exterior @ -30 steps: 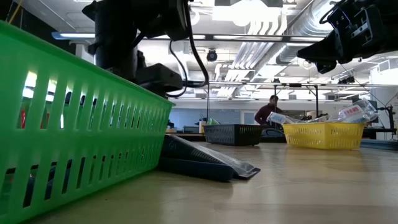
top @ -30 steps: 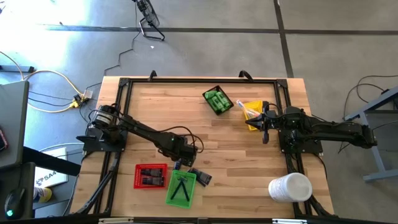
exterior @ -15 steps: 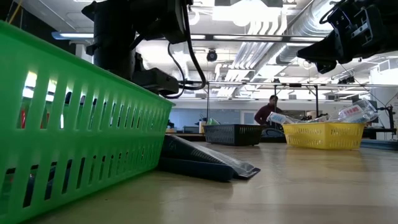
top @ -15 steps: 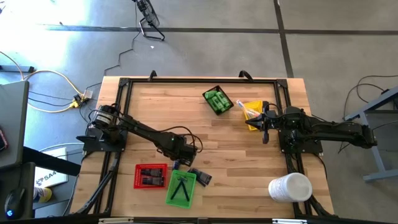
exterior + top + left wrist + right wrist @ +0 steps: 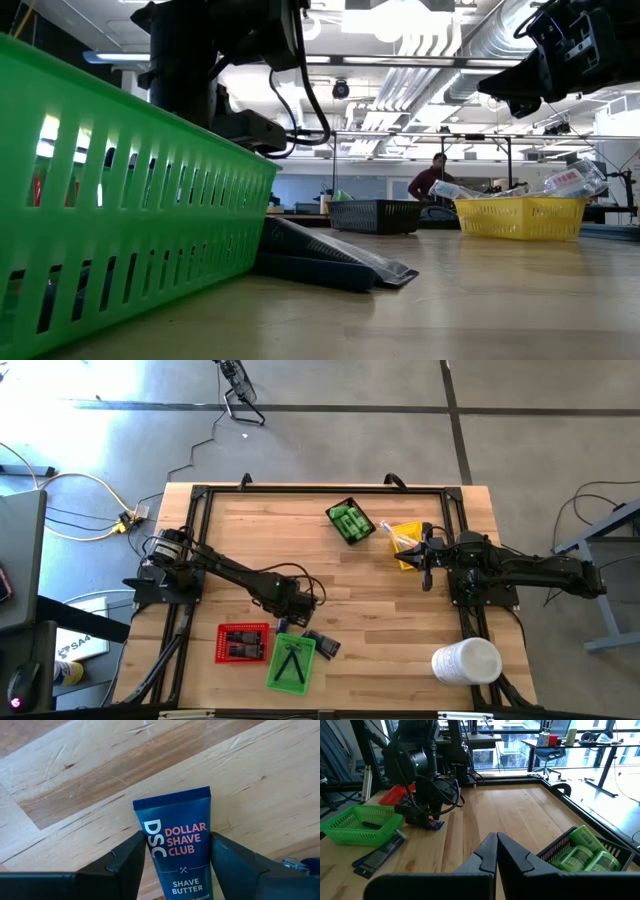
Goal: Pick & Place Travel size toiletries
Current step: Put the shave cream into the red bin
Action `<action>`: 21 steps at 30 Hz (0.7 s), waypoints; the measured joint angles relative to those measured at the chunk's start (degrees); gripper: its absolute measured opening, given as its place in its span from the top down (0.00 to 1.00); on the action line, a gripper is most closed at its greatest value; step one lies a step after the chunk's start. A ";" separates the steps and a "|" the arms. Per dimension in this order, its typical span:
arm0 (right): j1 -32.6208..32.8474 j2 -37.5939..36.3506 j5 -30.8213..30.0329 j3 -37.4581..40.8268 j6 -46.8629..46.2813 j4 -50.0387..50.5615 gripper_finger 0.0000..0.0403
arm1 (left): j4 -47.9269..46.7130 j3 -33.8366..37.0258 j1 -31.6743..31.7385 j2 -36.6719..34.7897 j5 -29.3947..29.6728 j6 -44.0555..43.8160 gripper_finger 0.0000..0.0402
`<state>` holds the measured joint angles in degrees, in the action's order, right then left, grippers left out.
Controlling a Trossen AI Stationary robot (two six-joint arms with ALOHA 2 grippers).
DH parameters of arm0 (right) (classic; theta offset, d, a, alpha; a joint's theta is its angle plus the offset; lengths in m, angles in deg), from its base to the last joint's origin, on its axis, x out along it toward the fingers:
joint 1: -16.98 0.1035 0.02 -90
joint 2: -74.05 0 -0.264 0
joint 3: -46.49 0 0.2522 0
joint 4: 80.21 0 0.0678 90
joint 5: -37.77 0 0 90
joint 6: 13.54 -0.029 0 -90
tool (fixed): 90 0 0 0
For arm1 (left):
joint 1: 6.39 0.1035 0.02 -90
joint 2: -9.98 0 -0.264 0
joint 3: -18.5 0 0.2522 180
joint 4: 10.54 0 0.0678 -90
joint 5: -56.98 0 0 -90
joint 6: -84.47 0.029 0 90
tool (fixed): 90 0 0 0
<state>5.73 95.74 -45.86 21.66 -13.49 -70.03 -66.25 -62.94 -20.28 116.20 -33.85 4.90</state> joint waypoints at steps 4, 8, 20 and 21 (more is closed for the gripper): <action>-0.01 0.00 0.00 0.00 0.01 0.00 0.99 | -0.04 -0.02 -0.02 -0.05 1.08 1.11 0.50; -0.02 0.00 0.00 0.00 0.01 0.00 0.99 | 0.06 0.00 -0.07 -0.53 2.30 2.60 0.50; -0.02 0.00 0.00 0.00 0.03 0.00 0.99 | -3.97 -4.09 0.00 -1.53 7.54 7.67 0.50; -0.02 0.00 0.00 0.00 0.03 0.00 0.99 | -5.00 -4.83 0.00 -1.53 8.00 8.20 0.50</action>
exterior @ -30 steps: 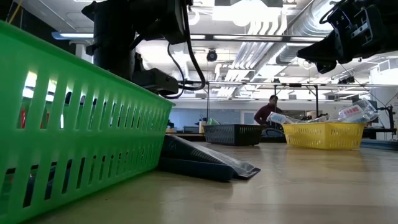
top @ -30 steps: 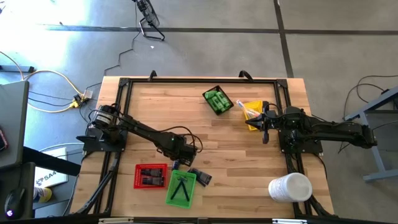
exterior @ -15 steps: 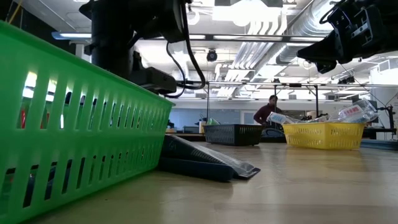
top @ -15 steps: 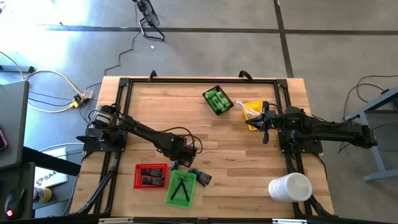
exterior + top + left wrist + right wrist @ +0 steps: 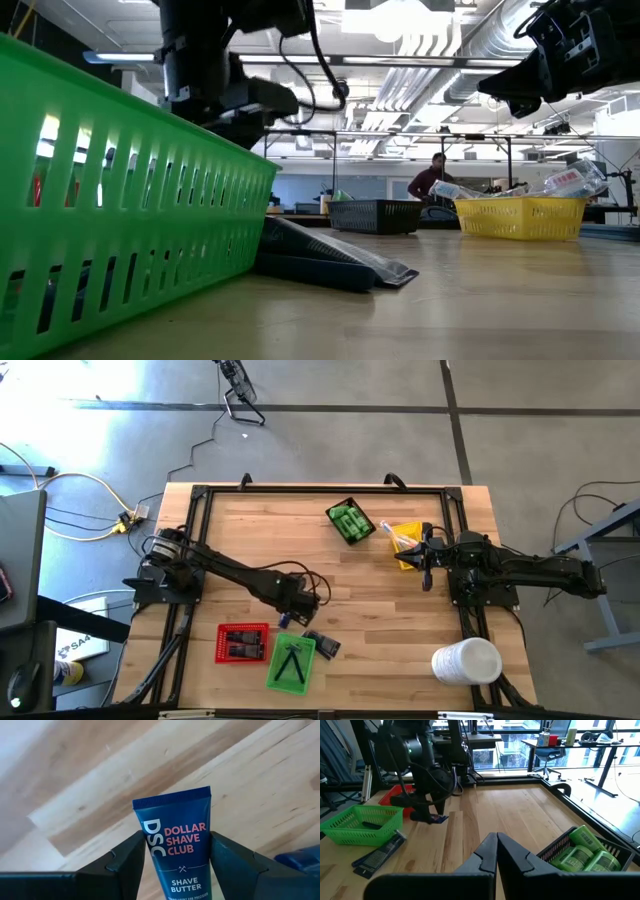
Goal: Pick & Place Travel size toiletries
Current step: Put the shave cream into the red bin
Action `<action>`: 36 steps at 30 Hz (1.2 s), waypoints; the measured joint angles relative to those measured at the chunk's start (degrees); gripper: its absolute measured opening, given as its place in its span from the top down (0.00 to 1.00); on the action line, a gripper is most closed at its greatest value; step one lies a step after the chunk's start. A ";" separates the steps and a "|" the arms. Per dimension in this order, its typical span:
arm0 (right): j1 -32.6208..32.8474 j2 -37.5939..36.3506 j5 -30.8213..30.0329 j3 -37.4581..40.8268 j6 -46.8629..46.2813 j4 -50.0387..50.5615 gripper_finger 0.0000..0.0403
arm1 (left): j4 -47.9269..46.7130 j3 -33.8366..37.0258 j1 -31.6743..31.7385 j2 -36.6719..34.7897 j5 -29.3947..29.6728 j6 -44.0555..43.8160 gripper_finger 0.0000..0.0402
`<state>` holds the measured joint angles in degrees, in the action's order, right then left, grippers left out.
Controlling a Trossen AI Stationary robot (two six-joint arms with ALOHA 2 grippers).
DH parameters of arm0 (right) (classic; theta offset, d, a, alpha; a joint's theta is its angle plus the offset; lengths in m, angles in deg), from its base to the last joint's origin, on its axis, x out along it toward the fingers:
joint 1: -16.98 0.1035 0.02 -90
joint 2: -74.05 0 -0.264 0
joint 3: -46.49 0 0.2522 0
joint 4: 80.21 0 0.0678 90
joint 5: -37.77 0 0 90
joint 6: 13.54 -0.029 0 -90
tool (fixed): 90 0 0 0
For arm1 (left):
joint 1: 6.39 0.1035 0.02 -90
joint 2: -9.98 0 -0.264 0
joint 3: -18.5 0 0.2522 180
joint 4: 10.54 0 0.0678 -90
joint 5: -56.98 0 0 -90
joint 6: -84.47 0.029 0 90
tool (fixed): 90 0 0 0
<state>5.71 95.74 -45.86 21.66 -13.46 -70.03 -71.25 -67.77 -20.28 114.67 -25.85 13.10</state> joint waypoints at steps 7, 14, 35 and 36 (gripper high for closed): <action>0.00 0.00 0.00 0.00 0.00 0.00 0.99 | -9.76 -5.68 0.00 -0.07 5.99 3.04 0.50; 0.00 -0.01 0.00 0.00 0.00 0.00 0.99 | -18.35 -12.54 0.00 -0.07 10.68 6.96 0.50; 0.00 -0.01 0.02 0.00 -0.27 -0.30 0.99 | -28.66 -19.48 -9.46 -0.15 8.56 15.60 0.50; 0.02 -0.01 0.02 0.00 -0.43 -0.42 0.99 | -28.72 -19.48 -10.43 -0.15 8.52 15.56 0.50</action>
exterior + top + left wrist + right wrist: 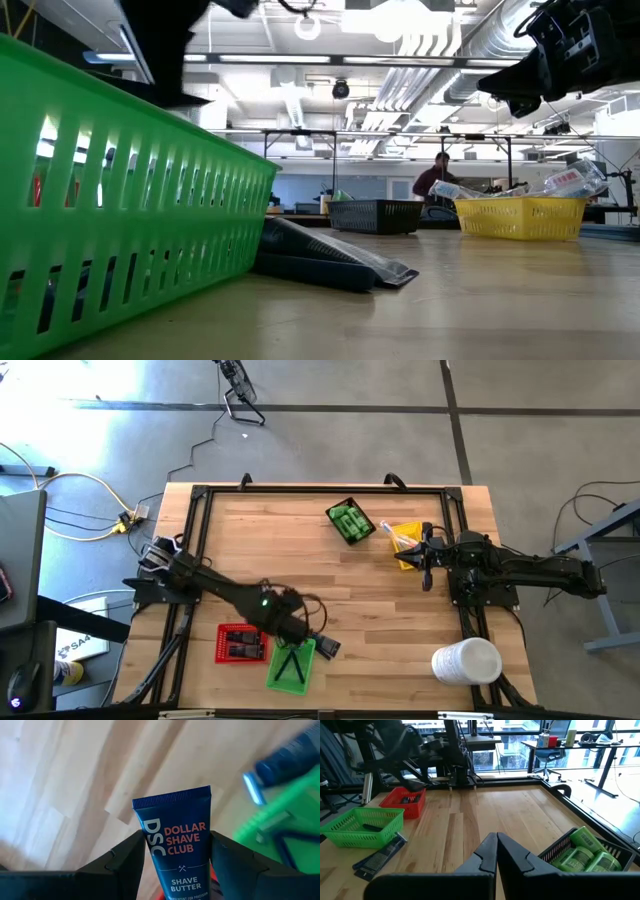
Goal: Pick & Place Travel size toiletries
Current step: Put the shave cream into the red bin
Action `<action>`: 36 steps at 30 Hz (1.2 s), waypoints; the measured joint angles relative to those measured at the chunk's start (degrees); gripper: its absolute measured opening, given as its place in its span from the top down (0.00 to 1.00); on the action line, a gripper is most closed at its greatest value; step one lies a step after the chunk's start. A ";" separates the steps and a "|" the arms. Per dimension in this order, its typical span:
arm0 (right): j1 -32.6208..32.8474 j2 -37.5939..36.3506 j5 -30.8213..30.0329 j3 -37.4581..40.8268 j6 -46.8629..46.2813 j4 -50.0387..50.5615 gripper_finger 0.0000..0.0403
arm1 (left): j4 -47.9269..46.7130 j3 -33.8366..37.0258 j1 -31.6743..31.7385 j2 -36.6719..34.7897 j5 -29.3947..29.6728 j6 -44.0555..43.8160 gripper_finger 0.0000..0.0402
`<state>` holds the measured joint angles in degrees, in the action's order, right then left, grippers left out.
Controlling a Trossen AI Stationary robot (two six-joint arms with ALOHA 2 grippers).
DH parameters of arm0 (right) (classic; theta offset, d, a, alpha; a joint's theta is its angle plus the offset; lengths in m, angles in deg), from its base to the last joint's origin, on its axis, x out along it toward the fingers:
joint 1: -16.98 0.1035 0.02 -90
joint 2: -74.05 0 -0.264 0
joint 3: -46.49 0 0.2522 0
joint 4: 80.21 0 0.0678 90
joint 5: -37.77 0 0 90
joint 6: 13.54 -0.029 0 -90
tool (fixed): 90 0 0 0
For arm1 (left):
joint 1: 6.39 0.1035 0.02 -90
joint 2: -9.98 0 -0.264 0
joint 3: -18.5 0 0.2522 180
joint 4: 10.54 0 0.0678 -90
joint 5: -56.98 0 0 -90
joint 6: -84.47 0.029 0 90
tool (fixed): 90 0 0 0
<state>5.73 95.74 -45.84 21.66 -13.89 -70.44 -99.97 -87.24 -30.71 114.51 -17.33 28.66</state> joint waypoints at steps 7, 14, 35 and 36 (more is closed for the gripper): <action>0.01 -0.01 0.00 0.00 -0.03 -0.15 0.99 | -1.39 -0.02 -6.58 0.00 -2.90 -3.47 0.50; -0.01 -0.01 0.00 0.00 -0.21 -0.76 0.99 | -3.76 0.00 -11.85 0.00 -4.27 -9.72 0.50; -0.01 0.00 0.00 0.00 -1.12 -0.96 0.99 | 2.25 10.72 -14.35 0.00 -7.96 -16.12 0.50; -0.01 0.00 0.00 0.00 -1.12 -0.96 0.99 | 2.48 10.97 -14.35 0.00 -8.24 -16.15 0.50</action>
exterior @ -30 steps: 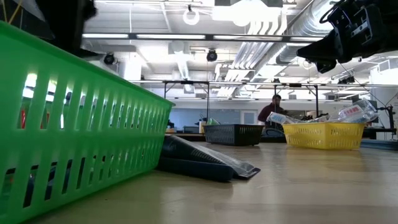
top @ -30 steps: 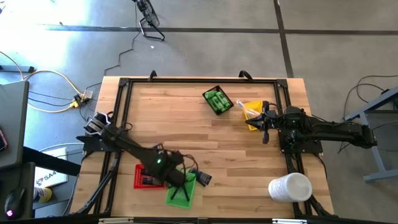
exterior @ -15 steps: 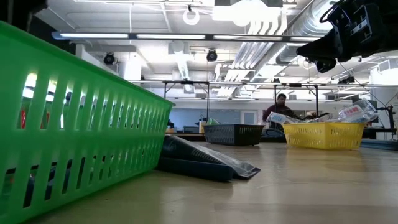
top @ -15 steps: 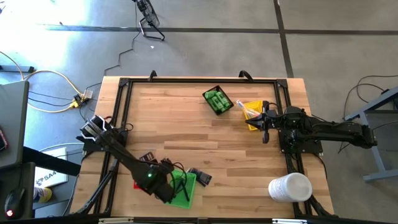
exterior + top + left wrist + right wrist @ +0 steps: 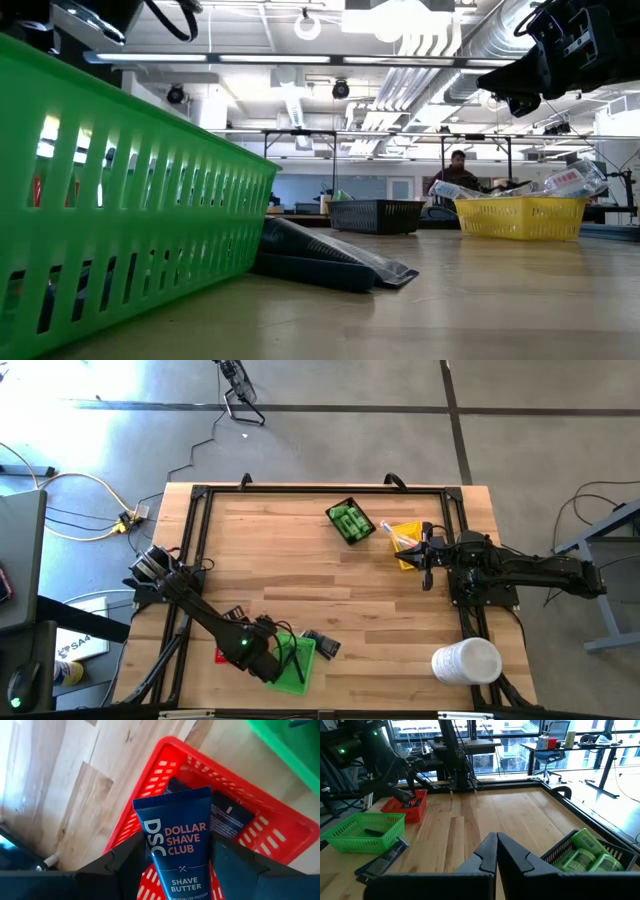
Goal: Pick & Place Travel size toiletries
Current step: Put the shave cream into the red bin, then put the razor into the green bin
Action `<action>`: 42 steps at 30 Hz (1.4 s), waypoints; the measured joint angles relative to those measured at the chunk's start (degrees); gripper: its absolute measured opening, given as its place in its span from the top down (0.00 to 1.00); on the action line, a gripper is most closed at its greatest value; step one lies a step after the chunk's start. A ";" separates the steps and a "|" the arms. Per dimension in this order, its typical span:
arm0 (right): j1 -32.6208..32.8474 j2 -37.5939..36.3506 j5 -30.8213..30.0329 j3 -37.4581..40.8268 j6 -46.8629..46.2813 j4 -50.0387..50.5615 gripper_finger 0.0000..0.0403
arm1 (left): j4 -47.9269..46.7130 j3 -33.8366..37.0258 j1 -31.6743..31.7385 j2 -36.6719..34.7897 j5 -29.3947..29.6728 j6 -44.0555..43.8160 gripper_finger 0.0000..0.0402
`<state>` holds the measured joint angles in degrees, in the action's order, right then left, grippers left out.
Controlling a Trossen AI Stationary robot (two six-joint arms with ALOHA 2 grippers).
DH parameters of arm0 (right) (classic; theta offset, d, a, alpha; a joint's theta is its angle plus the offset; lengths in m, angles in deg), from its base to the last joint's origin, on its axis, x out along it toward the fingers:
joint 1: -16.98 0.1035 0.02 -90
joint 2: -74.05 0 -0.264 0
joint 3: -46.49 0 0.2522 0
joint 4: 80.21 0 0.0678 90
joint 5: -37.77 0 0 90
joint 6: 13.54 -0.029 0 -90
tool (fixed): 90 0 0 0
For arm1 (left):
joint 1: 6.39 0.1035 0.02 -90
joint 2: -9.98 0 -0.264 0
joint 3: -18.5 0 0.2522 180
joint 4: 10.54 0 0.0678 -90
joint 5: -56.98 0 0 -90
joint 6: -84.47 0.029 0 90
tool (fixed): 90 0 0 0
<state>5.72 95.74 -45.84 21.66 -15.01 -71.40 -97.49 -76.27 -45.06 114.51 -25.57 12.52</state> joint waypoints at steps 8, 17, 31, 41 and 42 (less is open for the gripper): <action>0.01 0.01 0.00 0.00 0.00 0.00 0.99 | -0.38 0.24 0.04 0.00 -0.51 -0.58 0.50; -0.01 -0.02 0.00 0.00 0.00 0.00 0.99 | -0.16 0.24 0.04 0.00 -0.49 -0.58 0.50; -0.01 0.01 0.00 0.00 0.00 0.00 0.99 | -0.65 0.24 0.04 0.00 -0.44 -0.97 0.41; -0.01 0.01 0.00 0.00 -0.02 0.01 0.99 | -1.70 0.24 0.13 0.00 -0.44 1.55 0.39; -0.01 0.01 0.00 0.00 -0.02 0.00 0.99 | -1.80 0.24 0.44 0.00 -0.46 2.30 0.40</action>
<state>5.71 95.74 -45.84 21.66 -15.03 -71.40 -99.30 -76.03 -44.62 114.51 -26.04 14.82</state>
